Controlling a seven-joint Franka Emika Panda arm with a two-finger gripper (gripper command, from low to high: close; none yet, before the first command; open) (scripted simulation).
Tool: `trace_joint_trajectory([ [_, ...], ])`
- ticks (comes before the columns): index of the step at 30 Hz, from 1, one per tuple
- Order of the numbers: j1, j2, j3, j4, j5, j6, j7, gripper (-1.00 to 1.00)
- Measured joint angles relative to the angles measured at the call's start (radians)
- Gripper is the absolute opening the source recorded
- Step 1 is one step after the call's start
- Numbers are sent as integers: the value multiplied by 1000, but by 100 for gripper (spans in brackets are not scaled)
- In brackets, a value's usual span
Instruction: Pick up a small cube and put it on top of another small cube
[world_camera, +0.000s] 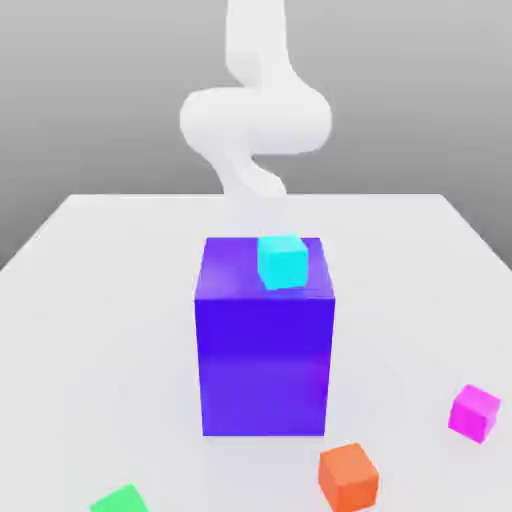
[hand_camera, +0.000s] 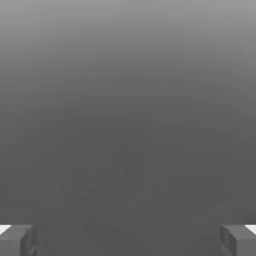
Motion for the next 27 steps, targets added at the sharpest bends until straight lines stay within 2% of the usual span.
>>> trace_joint_trajectory([
  [10,100,366,136,-72,-33,155,-27,0],
  [18,195,658,242,-129,-99,276,-20,0],
  [25,305,917,279,-177,-179,379,2,0],
  [27,334,991,261,-173,-218,423,27,0],
])
